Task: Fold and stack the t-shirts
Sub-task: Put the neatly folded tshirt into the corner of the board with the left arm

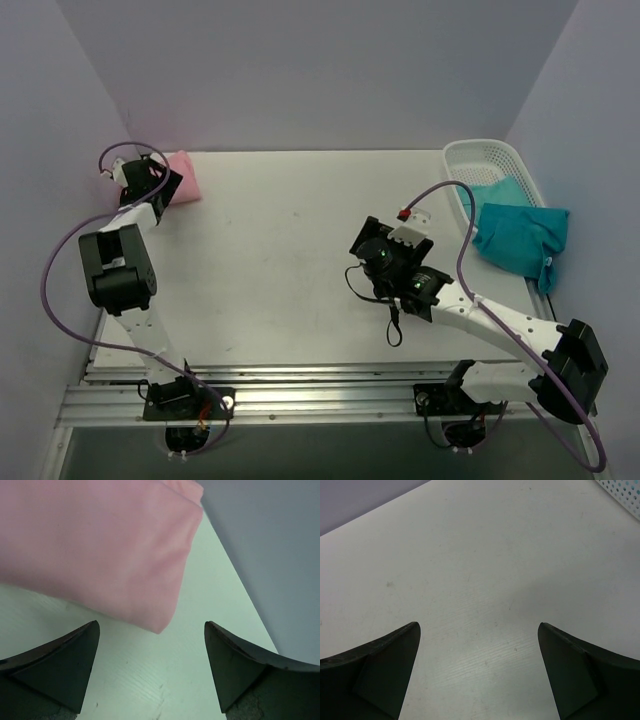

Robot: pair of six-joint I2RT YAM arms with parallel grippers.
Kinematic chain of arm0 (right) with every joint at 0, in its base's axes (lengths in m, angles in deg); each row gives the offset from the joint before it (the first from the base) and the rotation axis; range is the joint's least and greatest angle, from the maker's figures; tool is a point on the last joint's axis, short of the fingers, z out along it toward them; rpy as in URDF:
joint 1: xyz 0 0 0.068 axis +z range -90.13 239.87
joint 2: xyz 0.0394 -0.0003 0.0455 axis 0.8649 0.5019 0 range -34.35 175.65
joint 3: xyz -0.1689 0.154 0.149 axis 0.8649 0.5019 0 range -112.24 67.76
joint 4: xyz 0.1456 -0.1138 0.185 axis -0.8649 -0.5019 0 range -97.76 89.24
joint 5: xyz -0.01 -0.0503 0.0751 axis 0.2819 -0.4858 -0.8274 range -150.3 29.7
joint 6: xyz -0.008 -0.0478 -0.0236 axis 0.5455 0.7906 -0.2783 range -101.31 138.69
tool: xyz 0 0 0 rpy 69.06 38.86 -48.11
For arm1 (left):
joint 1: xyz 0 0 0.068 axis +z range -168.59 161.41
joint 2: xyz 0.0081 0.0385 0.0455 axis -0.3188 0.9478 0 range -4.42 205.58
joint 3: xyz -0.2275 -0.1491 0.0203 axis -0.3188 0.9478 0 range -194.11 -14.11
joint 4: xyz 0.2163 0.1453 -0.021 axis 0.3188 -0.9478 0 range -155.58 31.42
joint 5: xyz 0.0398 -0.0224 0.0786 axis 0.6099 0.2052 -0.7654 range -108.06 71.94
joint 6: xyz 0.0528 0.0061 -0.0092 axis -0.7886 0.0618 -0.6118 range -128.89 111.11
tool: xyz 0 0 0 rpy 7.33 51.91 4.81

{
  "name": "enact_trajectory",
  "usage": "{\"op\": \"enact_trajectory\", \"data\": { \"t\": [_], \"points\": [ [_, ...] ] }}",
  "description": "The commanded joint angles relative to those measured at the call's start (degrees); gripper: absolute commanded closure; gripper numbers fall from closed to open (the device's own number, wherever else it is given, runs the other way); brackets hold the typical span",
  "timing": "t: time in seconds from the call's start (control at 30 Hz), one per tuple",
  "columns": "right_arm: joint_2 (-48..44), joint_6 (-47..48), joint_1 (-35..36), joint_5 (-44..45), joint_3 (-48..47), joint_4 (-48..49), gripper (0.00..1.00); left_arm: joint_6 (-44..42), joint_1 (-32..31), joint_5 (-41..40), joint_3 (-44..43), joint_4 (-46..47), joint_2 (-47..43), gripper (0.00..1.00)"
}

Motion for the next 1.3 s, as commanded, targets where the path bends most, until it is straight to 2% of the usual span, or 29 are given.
{"op": "enact_trajectory", "data": {
  "t": [0.0,0.13,0.27,0.37,0.53,0.67,0.9,1.27],
  "points": [
    [-1.47,-0.72,0.76,1.24,0.33,-0.02,0.00,-6.63,0.01,0.57,-0.16,-2.39,-12.46,0.06],
    [-1.65,-0.81,1.46,0.36,-0.20,-0.02,0.00,-11.12,-1.04,-4.34,0.28,-13.29,-23.80,0.06],
    [-1.21,-0.63,2.51,-0.43,-0.90,-0.02,0.00,-15.87,-4.03,-13.22,8.00,-18.83,-34.69,0.06],
    [-0.51,-0.46,3.65,-1.22,-1.60,-0.20,0.00,-15.97,-4.90,-16.03,15.21,-22.43,-42.08,0.06],
    [1.16,0.68,5.41,-4.21,-5.03,-4.57,0.00,-16.31,-9.91,-23.85,25.22,-25.17,-51.66,0.06],
    [2.05,2.35,6.20,-6.32,-9.16,-8.63,0.00,-16.93,-10.62,-25.09,26.65,-27.10,-53.61,0.06],
    [1.08,3.41,6.21,-3.69,-8.81,-8.99,0.00,-17.37,-11.41,-29.66,24.63,-27.72,-53.53,0.06],
    [8.63,5.52,6.29,-3.86,-11.36,-7.76,0.00,-16.84,-11.50,-36.43,22.17,-31.41,-48.87,0.06]
  ]
}}
